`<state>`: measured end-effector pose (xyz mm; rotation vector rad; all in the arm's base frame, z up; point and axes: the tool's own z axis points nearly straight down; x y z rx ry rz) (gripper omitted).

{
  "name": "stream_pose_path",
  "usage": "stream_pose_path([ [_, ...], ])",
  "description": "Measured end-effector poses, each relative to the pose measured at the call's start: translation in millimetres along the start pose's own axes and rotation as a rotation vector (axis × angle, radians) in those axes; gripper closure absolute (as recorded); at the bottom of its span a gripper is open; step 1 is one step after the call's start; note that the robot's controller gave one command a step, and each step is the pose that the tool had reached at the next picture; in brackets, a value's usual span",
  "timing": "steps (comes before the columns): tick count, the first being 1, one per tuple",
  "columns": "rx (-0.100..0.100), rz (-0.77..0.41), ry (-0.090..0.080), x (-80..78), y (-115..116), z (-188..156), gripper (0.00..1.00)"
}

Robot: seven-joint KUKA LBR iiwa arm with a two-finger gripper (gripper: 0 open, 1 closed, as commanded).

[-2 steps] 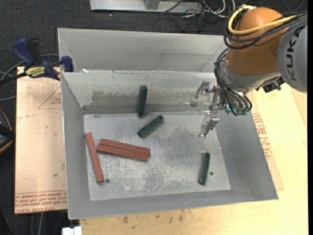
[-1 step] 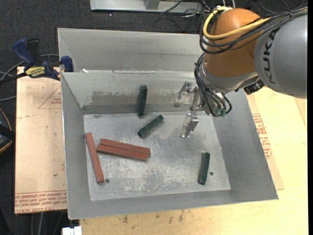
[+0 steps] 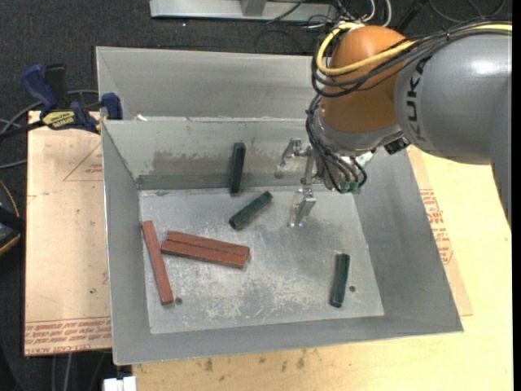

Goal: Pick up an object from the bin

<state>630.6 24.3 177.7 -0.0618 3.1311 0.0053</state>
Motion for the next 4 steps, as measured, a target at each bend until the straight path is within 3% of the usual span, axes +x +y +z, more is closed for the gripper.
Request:
stream_pose_path([
  [1,0.002,-0.132,0.005,-27.4,21.9,58.4,0.0],
  [2,0.0,-0.208,-0.009,-24.3,20.1,98.4,1.0],
  [3,0.0,-0.208,-0.009,-24.3,20.0,98.4,1.0],
  [4,0.001,-0.184,0.004,-22.7,17.1,-40.5,1.0],
])
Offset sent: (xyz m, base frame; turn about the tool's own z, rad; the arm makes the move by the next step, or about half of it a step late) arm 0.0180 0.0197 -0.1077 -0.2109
